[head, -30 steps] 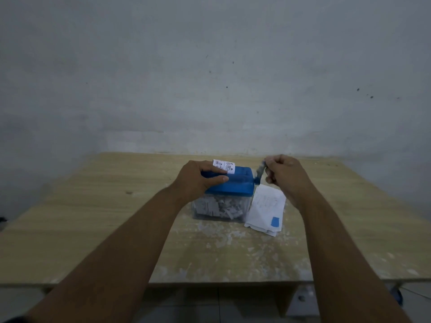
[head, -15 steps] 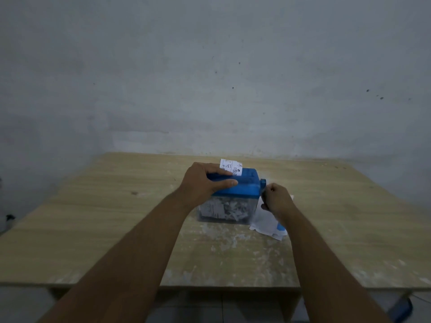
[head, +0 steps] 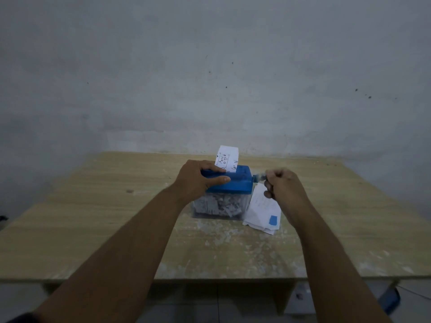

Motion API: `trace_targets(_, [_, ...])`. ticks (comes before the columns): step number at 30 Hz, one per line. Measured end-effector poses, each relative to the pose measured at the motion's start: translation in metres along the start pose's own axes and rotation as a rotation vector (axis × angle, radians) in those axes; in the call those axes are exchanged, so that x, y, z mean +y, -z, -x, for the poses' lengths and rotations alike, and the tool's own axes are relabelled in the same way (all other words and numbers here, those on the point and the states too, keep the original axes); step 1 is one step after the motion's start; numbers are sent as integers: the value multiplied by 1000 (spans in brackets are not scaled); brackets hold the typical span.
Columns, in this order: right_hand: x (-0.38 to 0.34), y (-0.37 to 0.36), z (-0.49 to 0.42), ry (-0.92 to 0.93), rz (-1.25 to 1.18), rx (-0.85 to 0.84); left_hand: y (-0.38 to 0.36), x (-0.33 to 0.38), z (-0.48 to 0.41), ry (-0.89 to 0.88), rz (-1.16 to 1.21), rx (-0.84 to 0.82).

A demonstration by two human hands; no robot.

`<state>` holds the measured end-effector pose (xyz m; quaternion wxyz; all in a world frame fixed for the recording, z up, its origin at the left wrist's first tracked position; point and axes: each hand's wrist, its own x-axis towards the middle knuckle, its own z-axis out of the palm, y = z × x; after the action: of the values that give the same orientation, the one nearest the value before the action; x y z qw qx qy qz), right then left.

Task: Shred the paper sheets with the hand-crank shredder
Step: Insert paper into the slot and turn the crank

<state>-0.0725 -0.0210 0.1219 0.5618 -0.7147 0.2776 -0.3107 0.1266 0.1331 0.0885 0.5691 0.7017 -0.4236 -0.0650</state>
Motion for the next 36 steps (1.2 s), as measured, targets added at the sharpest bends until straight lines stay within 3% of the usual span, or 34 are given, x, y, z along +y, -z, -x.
trace_targets(5, [-23,-2,-35,81,100,-36,2,1,0,9,-12,-19])
trace_targets(13, [15,-24,-92,-61,184,-77,1,2,3,4,6,-13])
trace_targets(16, [48,-28,-87,-159,266,-87,-1,2,3,-9,32,1])
trace_targets(22, [74,-30,-28,-214,162,36,-4,3,5,-28,68,20])
trace_targets(28, [37,-11,18,-116,27,100,-5,3,4,-27,53,33])
trace_targets(36, [-32,-6,-14,16,116,3,2,3,3,3,28,-20])
